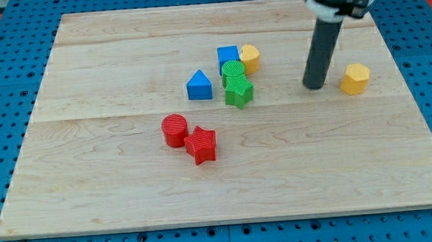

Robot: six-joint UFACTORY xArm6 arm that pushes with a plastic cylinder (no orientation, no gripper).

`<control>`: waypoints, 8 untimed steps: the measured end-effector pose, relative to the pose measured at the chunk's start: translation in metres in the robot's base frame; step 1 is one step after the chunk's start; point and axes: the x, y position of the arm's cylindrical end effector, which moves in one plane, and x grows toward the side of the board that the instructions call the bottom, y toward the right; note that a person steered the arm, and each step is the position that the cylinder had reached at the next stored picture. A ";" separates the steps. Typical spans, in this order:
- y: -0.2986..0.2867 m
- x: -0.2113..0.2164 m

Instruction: Move the red star towards center right

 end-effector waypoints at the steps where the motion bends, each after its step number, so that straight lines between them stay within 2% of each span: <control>1: 0.006 0.080; 2: -0.062 0.138; 3: -0.162 0.158; 4: -0.198 0.121; 5: -0.209 0.104; 7: -0.080 0.083; 8: -0.083 0.102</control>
